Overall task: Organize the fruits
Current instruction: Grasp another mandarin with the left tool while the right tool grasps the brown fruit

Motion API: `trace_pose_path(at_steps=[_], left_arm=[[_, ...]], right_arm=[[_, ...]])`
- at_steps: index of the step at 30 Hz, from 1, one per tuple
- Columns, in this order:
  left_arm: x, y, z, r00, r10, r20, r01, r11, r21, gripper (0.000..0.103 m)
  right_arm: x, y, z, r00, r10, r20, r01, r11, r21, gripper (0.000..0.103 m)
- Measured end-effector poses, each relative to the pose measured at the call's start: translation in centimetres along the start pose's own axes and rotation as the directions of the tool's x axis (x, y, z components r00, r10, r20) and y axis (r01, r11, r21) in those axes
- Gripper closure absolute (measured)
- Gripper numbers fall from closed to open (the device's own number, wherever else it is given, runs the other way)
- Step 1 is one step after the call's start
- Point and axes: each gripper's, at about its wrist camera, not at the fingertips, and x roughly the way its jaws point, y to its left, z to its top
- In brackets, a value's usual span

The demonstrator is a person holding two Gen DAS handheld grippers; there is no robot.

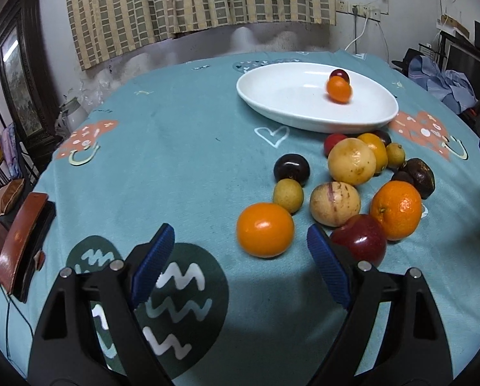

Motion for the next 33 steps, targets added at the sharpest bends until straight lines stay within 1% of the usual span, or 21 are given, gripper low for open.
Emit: trace_pose_path(at_steps=[1,2,3,4,5,6,9,12,14,15,16,19,21,25,27,29,30,32,33], left_arm=[[0.1,0.1,0.1,1.0,-0.019,-0.003,0.019,1.0,-0.006,0.018],[0.2,0.2,0.2,0.999,-0.035,-0.003,0.035,0.999,-0.013,0.023],[0.3,0.4,0.2,0.999,-0.05,-0.005,0.05,0.999,-0.019,0.036],[0.5,0.6,0.2,0.997,-0.073,-0.014,0.072,0.997,-0.026,0.045],[0.8,0.8,0.2,0.994,-0.103,-0.029,0.102,0.994,-0.035,0.062],[1.0,0.9,0.2,0.991,-0.13,-0.038,0.128,0.991,-0.048,0.063],[0.9,1.1,0.1,0.99,-0.136,-0.037,0.134,0.99,-0.048,0.063],[0.7,1.6,0.1,0.996,-0.091,-0.025,0.089,0.994,-0.058,0.063],[0.7,2.5,0.1,0.998,-0.065,-0.025,0.063,0.994,-0.089,0.063],[0.7,2.8,0.2,0.998,-0.062,-0.026,0.059,0.993,-0.103,0.063],[0.7,3.0,0.2,0.998,-0.064,-0.028,0.061,0.991,-0.116,0.063],[0.8,3.1,0.2,0.997,-0.071,-0.033,0.066,0.991,-0.12,0.063],[0.8,2.8,0.2,0.997,-0.071,-0.036,0.067,0.992,-0.106,0.063],[0.8,2.3,0.2,0.997,-0.072,-0.038,0.068,0.994,-0.085,0.063],[0.9,2.2,0.2,0.996,-0.074,-0.042,0.07,0.994,-0.082,0.063],[1.0,2.2,0.2,0.996,-0.074,-0.047,0.07,0.994,-0.08,0.063],[1.0,2.1,0.2,0.996,-0.072,-0.047,0.068,0.995,-0.078,0.063],[1.0,2.0,0.1,0.996,-0.07,-0.047,0.067,0.995,-0.074,0.063],[1.0,2.0,0.1,0.997,-0.067,-0.046,0.064,0.995,-0.071,0.063]], right_arm=[[0.2,0.0,0.0,1.0,-0.001,-0.004,0.001,1.0,-0.004,0.004],[0.3,0.0,0.0,1.0,-0.005,-0.007,0.005,1.0,-0.008,0.004],[0.6,0.0,-0.1,1.0,-0.015,-0.015,0.015,1.0,-0.013,0.004],[0.8,-0.1,-0.2,0.999,-0.02,-0.026,0.02,1.0,-0.015,0.004],[1.1,-0.1,-0.2,0.999,-0.022,-0.036,0.022,1.0,-0.014,0.004],[1.4,-0.2,-0.4,0.999,-0.022,-0.047,0.022,1.0,-0.01,0.004],[1.7,-0.5,-0.5,0.998,-0.024,-0.06,0.024,1.0,-0.002,0.004],[1.8,-0.4,-0.6,0.997,-0.026,-0.071,0.025,0.999,-0.026,0.004],[2.3,0.0,-0.8,0.994,-0.063,-0.09,0.057,0.996,-0.071,0.004],[2.6,0.2,-1.1,0.992,-0.076,-0.102,0.066,0.993,-0.097,0.007],[3.0,0.5,-1.3,0.99,-0.083,-0.118,0.069,0.991,-0.119,0.016],[4.0,0.6,-1.8,0.983,-0.086,-0.164,0.062,0.987,-0.146,0.029],[4.5,0.5,-2.1,0.98,-0.096,-0.174,0.069,0.986,-0.154,0.031],[5.4,0.5,-2.1,0.98,-0.115,-0.164,0.087,0.981,-0.171,0.031],[6.2,0.6,-2.1,0.977,-0.116,-0.179,0.085,0.981,-0.174,0.032],[7.0,0.4,-2.0,0.972,-0.099,-0.212,0.065,0.985,-0.159,0.037],[7.1,0.0,-1.9,0.973,-0.081,-0.215,0.053,0.99,-0.133,0.037],[7.1,-0.1,-1.6,0.974,-0.071,-0.215,0.045,0.991,-0.122,0.039],[7.1,0.1,-1.7,0.974,-0.062,-0.216,0.035,0.991,-0.128,0.044]])
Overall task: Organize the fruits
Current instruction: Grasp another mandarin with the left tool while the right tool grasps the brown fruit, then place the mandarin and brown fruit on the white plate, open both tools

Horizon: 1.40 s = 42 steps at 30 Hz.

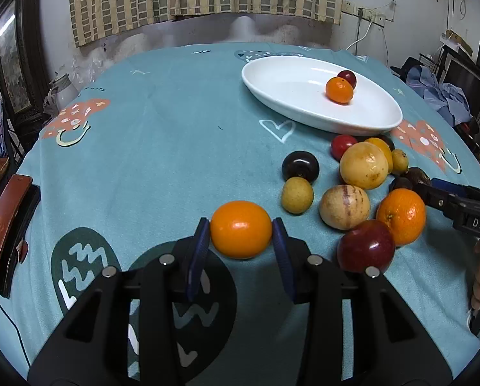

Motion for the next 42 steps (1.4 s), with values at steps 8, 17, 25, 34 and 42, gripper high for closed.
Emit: trace_pose_path(at_steps=[8,17,25,34,42], left_arm=[[-0.2,0.1,0.0,1.0,-0.014,0.004,0.014,1.0,-0.004,0.063],[-3.4,-1.4,2.3,0.992,-0.025,0.125,0.02,0.999,0.038,0.067],[-3.0,-5.7,11.2,0.973,-0.045,0.224,0.023,0.994,0.103,0.065],[3.5,-3.7,11.2,0.99,-0.122,0.077,0.119,0.992,0.04,0.066],[-2.8,0.0,3.7,0.992,-0.044,0.116,0.03,0.993,0.115,0.037]], right_arm=[[-1.6,0.6,-0.3,0.998,-0.021,0.054,0.024,0.999,-0.045,0.06],[-4.6,0.1,1.0,0.99,0.006,0.138,-0.007,1.0,0.005,0.06],[-5.3,0.6,9.2,0.973,-0.031,0.228,0.032,0.999,0.001,0.059],[-0.3,-0.2,10.2,0.98,0.021,0.199,-0.028,0.999,0.032,0.059],[-1.5,1.2,10.2,0.975,0.06,0.215,-0.059,0.998,-0.009,0.059]])
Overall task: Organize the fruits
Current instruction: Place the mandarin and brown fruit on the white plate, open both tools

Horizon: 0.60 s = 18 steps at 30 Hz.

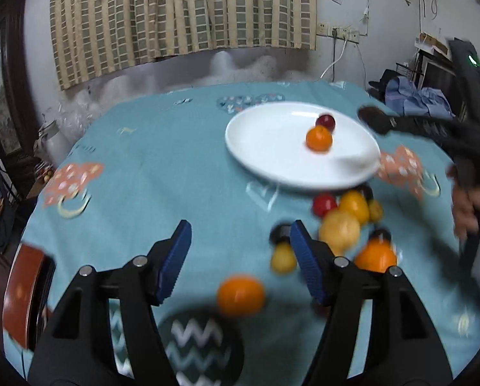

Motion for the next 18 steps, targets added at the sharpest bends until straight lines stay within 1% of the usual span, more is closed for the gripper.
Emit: trace_pose_path(at_steps=[3,6,7,8,9,11,14,15,17,18], left_arm=[[0.4,-0.8,-2.0,0.998,0.062,-0.014,-0.061,0.996,0.062,0.037],[2.6,-1.1,-3.2,0.994,0.085,-0.072,-0.078,0.993,0.091,0.037],[3.1,-1.2,-3.3,0.992,0.086,-0.091,-0.078,0.992,0.095,0.042],[4.0,-0.9,-3.3,0.988,0.065,-0.137,-0.054,0.995,0.087,0.053],[4.1,-0.7,-3.3,0.989,0.035,-0.144,-0.026,0.998,0.063,0.062],[3.9,0.0,-2.9,0.991,0.003,-0.131,-0.001,1.0,0.012,0.062],[2.5,0.6,-1.8,0.996,0.027,-0.082,-0.03,0.999,-0.033,0.062],[1.9,0.9,-0.2,0.998,0.028,-0.057,-0.031,0.998,-0.057,0.062],[1.8,0.6,2.5,0.999,0.04,-0.022,-0.042,0.997,-0.066,0.062],[2.1,0.2,4.6,0.999,0.049,0.007,-0.049,0.997,-0.066,0.062]], right_arm=[[0.1,0.3,-0.1,1.0,0.01,-0.009,-0.01,1.0,0.001,0.059],[0.1,0.4,-0.2,1.0,0.014,-0.009,-0.014,1.0,0.003,0.059],[0.1,0.5,-0.2,1.0,0.017,-0.008,-0.017,1.0,0.004,0.059],[0.1,0.4,-0.2,1.0,0.019,-0.008,-0.019,1.0,0.005,0.059],[0.1,0.5,-0.2,1.0,0.022,-0.009,-0.022,1.0,0.006,0.059],[0.2,0.4,-0.3,1.0,0.026,-0.012,-0.026,1.0,0.008,0.059],[0.3,0.2,-0.3,1.0,0.017,-0.01,-0.016,1.0,0.01,0.059],[0.3,0.0,-0.2,1.0,0.013,-0.007,-0.013,1.0,0.016,0.059],[0.3,-0.3,-0.1,1.0,0.0,-0.007,0.0,1.0,0.017,0.059],[0.5,-0.4,-0.2,1.0,-0.013,-0.012,0.014,1.0,0.009,0.059]])
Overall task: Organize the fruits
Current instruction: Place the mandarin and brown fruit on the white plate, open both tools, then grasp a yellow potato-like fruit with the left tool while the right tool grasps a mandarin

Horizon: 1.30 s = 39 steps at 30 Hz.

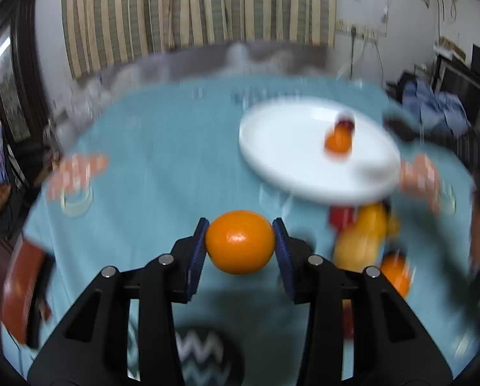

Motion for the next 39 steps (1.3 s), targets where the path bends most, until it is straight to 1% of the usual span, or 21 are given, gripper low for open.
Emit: trace_pose_path(at_steps=[2,4,6,8,9,10,11,12,14,15,16,17,20,21,23,25,28,30,32,37,39], left_arm=[[1.3,-1.2,2.6,1.0,0.006,0.018,-0.006,1.0,0.003,0.062],[3.5,-2.6,4.4,1.0,-0.02,0.008,0.021,1.0,-0.022,0.062],[5.5,-3.9,4.8,0.999,-0.038,-0.016,0.038,0.999,-0.037,0.062],[6.8,-4.9,4.6,0.999,-0.023,-0.025,0.022,0.999,-0.027,0.057],[7.0,-5.1,4.5,1.0,-0.012,-0.019,0.012,1.0,-0.021,0.043],[7.0,-5.1,4.4,1.0,-0.006,-0.006,0.006,1.0,-0.019,0.038],[6.8,-5.0,4.0,1.0,0.0,0.01,0.0,1.0,-0.018,0.038],[6.6,-4.9,4.0,1.0,-0.004,0.012,0.004,1.0,-0.014,0.038],[6.0,-4.3,3.9,1.0,-0.007,0.016,0.007,0.999,-0.033,0.038],[5.5,-3.6,3.8,1.0,-0.01,0.02,0.011,0.998,-0.056,0.036],[4.8,-3.0,3.6,1.0,-0.014,0.019,0.015,0.997,-0.072,0.031],[4.3,-2.6,3.3,1.0,-0.014,0.019,0.015,0.997,-0.08,0.028],[1.9,-1.6,1.2,0.999,0.012,0.031,-0.009,0.997,-0.077,0.028],[1.0,-1.4,0.2,0.999,0.015,0.03,-0.013,0.997,-0.078,0.028],[-0.2,-1.4,-1.4,1.0,0.005,0.027,-0.002,0.997,-0.083,0.028],[-1.3,-2.0,-2.8,0.999,-0.013,0.033,0.016,0.997,-0.074,0.027],[-2.4,-4.1,-3.9,0.998,-0.018,0.058,0.019,1.0,-0.01,0.026],[-2.4,-5.6,-4.1,0.998,0.002,0.069,-0.005,0.999,0.044,0.019],[-2.0,-6.5,-4.3,0.998,0.015,0.069,-0.02,0.997,0.073,0.019],[-0.5,-7.1,-4.3,0.999,-0.011,0.035,0.008,0.996,0.085,0.02],[0.1,-7.3,-4.4,0.999,-0.04,0.017,0.038,0.995,0.087,0.02]], right_arm=[[0.7,0.0,-0.4,1.0,-0.025,-0.015,0.025,0.999,-0.023,0.059],[1.7,-0.1,-0.9,0.998,-0.043,-0.035,0.041,0.998,-0.041,0.059],[2.9,-0.3,-1.2,0.997,-0.035,-0.069,0.031,0.998,-0.054,0.059],[3.8,-0.2,-1.5,0.994,-0.033,-0.099,0.026,0.997,-0.07,0.057],[4.0,-0.1,-1.6,0.994,-0.066,-0.092,0.059,0.995,-0.08,0.035],[3.8,0.0,-1.6,0.993,-0.097,-0.065,0.091,0.992,-0.089,0.019],[3.4,0.0,-1.7,0.993,-0.114,-0.026,0.11,0.989,-0.102,0.016],[2.8,0.3,-1.6,0.993,-0.12,0.012,0.121,0.985,-0.126,0.016],[2.1,0.6,-1.3,0.991,-0.132,0.028,0.134,0.981,-0.14,0.016],[1.3,0.7,-1.1,0.992,-0.119,0.04,0.123,0.984,-0.132,0.016],[0.6,0.7,-0.9,0.994,-0.104,0.046,0.109,0.987,-0.121,0.016],[-0.4,0.9,-0.8,0.995,-0.08,0.051,0.085,0.991,-0.104,0.016],[-2.4,1.2,-1.0,0.998,-0.042,0.052,0.045,0.997,-0.067,0.012],[-3.3,1.3,-1.4,0.998,-0.033,0.05,0.036,0.998,-0.056,0.01],[-4.5,1.3,-2.8,0.998,-0.046,0.043,0.049,0.997,-0.051,0.009],[-5.6,0.8,-4.3,0.997,-0.06,0.056,0.061,0.998,-0.019,0.009],[-6.5,0.0,-6.2,0.998,-0.057,0.036,0.056,0.998,0.028,0.009],[-6.8,-0.4,-6.6,0.998,-0.063,0.029,0.062,0.997,0.044,0.009],[-7.1,-0.7,-6.4,0.998,-0.054,0.037,0.052,0.997,0.061,0.009],[-6.9,-1.4,-6.2,0.999,-0.029,0.018,0.027,0.994,0.11,0.009],[-6.8,-1.5,-6.2,1.0,-0.025,0.01,0.024,0.992,0.121,0.009]])
